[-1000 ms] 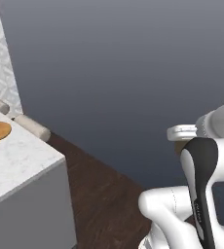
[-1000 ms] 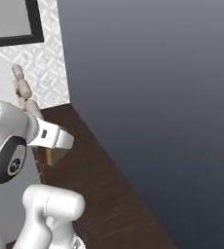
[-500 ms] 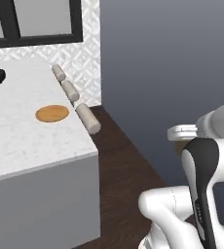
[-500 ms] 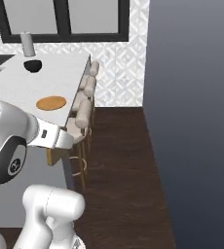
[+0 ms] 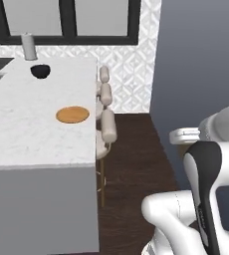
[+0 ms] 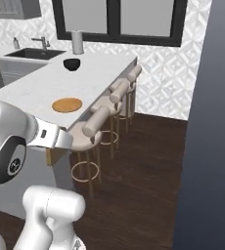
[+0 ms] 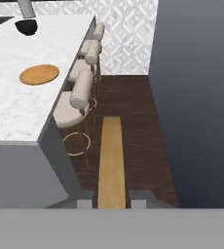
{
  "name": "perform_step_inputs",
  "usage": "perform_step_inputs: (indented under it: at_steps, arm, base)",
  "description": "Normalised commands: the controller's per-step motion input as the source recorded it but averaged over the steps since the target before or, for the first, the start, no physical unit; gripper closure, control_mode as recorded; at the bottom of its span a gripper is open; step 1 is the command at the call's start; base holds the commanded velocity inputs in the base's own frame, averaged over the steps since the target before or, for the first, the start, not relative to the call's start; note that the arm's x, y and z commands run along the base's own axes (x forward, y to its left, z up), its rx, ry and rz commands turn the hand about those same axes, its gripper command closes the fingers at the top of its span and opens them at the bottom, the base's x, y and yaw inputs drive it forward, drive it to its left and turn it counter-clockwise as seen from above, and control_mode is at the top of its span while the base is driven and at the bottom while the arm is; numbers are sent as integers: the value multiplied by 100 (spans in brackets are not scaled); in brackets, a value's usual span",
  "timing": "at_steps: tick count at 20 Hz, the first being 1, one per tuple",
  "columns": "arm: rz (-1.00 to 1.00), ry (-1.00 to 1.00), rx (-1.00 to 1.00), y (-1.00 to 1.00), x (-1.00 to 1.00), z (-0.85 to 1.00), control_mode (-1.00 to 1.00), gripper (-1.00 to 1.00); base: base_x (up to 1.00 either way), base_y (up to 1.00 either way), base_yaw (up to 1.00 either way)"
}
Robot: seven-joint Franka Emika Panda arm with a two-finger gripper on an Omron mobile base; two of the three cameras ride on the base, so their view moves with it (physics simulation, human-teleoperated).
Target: Start the toaster. Once the lever pops up, take the bread to the plate on the dining counter.
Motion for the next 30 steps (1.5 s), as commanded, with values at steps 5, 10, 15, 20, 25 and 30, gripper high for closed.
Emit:
perform_step_inputs:
  at_steps: [5, 10, 15, 20, 25, 30]
  arm:
    - [0, 0, 0, 0, 0, 0, 100, 100]
    - [0, 0, 0, 0, 0, 0, 100, 100]
    - [0, 0, 0, 0, 0, 0, 100, 100]
    - [0, 0, 0, 0, 0, 0, 100, 100]
    - [0, 0, 0, 0, 0, 0, 100, 100]
    - [0, 0, 0, 0, 0, 0, 100, 100]
  base:
    - [45, -100, 48]
    - [47, -93, 53]
    - [36, -75, 62]
    - [35, -67, 66]
    - [32, -67, 66]
    - [20, -64, 69]
